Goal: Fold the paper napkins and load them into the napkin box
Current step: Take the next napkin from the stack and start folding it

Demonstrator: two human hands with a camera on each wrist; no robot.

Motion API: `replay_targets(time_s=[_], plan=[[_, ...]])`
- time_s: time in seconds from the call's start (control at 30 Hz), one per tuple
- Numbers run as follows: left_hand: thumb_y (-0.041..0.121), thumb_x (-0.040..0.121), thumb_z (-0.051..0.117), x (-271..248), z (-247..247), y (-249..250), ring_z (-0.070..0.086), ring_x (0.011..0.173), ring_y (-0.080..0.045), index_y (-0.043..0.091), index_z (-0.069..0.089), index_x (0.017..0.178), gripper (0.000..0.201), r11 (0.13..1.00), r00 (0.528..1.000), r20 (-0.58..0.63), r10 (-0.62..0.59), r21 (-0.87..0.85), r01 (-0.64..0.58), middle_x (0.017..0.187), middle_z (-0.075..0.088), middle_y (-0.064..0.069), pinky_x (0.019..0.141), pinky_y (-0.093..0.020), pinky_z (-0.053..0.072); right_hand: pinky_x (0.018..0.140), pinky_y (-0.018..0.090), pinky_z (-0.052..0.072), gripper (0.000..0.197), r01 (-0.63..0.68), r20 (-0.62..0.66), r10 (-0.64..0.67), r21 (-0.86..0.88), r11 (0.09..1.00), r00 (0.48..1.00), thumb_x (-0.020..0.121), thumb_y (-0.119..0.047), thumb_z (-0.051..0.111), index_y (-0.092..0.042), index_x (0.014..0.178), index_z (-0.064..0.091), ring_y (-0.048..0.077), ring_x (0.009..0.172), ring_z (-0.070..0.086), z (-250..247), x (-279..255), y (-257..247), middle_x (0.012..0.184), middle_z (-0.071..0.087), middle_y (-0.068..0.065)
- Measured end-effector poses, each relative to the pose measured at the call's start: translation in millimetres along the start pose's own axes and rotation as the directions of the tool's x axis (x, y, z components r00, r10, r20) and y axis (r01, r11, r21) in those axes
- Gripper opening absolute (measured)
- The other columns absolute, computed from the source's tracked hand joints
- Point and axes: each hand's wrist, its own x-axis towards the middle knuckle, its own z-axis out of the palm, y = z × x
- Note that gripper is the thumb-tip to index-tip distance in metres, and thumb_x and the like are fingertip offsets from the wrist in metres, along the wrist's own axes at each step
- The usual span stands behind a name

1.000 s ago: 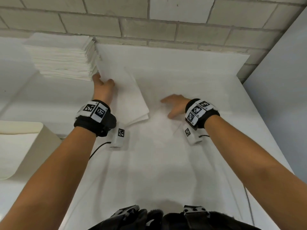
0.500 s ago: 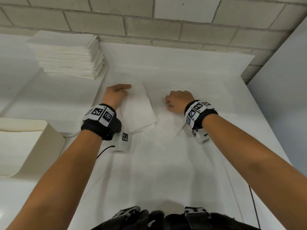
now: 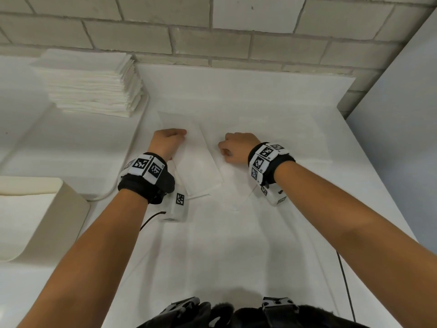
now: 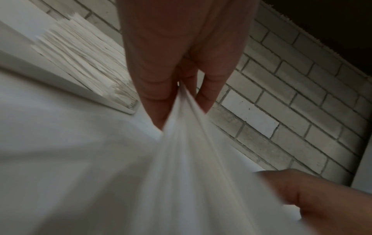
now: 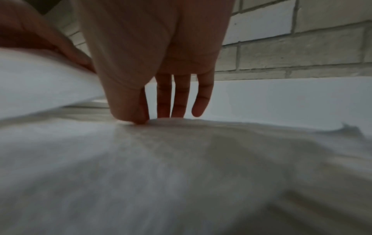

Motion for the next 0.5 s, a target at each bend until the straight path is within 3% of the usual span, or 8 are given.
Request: replay_targets(time_s=[0.17, 0.23, 0.27, 0.33, 0.4, 0.5], plan=[[0.010, 0.090, 0.052, -1.0, -7.9, 0.9, 0.056, 0.096, -0.022, 0.017, 0.066, 0.102, 0.020, 0.999, 0.999, -0.030, -0.025, -0.022, 0.025, 0.107, 0.061, -0.007, 0.082, -0.036, 0.048, 0.069, 0.030, 0.032, 0.023, -0.037, 0.012, 0.037, -0.047, 0.998, 0.999, 0.093, -0.022, 0.043, -0.009, 0.108, 0.053, 0.027, 0.102, 0.051, 2.2, 4.2, -1.9, 0.113, 0.051, 0.009], [0.015, 0.090, 0.056, -1.3, -10.5, 0.1, 0.059, 0.095, -0.023, 0.012, 0.067, 0.104, 0.018, 0.997, 0.996, -0.059, -0.060, -0.054, 0.057, 0.109, 0.064, -0.010, 0.083, -0.035, 0.050, 0.075, 0.031, 0.038, 0.020, -0.138, -0.066, 0.154, 0.200, 0.970, 0.986, 0.092, -0.024, 0.044, -0.010, 0.104, 0.053, 0.028, 0.103, 0.053, -6.6, 3.3, 3.9, 0.113, 0.053, 0.009], [0.022, 0.090, 0.057, -2.6, -10.4, 0.8, 0.060, 0.094, -0.024, 0.009, 0.067, 0.104, 0.021, 0.995, 0.994, -0.065, -0.083, -0.057, 0.079, 0.110, 0.065, -0.010, 0.083, -0.035, 0.051, 0.079, 0.031, 0.041, 0.017, -0.163, -0.125, 0.229, 0.395, 0.904, 0.965, 0.092, -0.023, 0.047, -0.011, 0.102, 0.053, 0.027, 0.103, 0.054, -15.5, 1.9, 6.8, 0.113, 0.056, 0.008], [0.041, 0.093, 0.050, -4.7, -7.2, 4.0, 0.062, 0.091, -0.026, 0.009, 0.069, 0.094, 0.037, 0.986, 0.989, -0.032, -0.143, -0.096, 0.139, 0.105, 0.065, -0.010, 0.083, -0.036, 0.052, 0.081, 0.026, 0.042, 0.003, -0.006, -0.279, 0.275, 0.693, 0.721, 0.920, 0.092, -0.017, 0.050, -0.014, 0.093, 0.050, 0.022, 0.110, 0.057, -37.7, -4.8, 5.6, 0.116, 0.061, 0.006], [0.058, 0.094, 0.036, -6.5, 0.2, 10.2, 0.063, 0.089, -0.028, 0.007, 0.067, 0.085, 0.061, 0.950, 0.978, 0.086, -0.192, -0.235, 0.207, 0.101, 0.066, -0.012, 0.080, -0.037, 0.053, 0.086, 0.020, 0.043, 0.012, 0.194, -0.328, 0.114, 0.768, 0.611, 0.938, 0.091, -0.010, 0.050, -0.020, 0.086, 0.047, 0.013, 0.119, 0.053, -61.1, -15.3, -7.9, 0.124, 0.060, 0.000], [0.065, 0.092, 0.027, -8.3, 8.4, 19.9, 0.063, 0.100, -0.026, 0.009, 0.063, 0.107, 0.068, 0.852, 0.950, 0.296, -0.101, -0.467, 0.236, 0.115, 0.064, -0.014, 0.084, -0.036, 0.051, 0.104, 0.028, 0.039, 0.023, 0.244, -0.149, -0.205, 0.766, 0.594, 0.967, 0.091, -0.009, 0.050, -0.027, 0.077, 0.047, 0.012, 0.124, 0.050, -66.2, -26.6, -38.9, 0.122, 0.062, -0.001]])
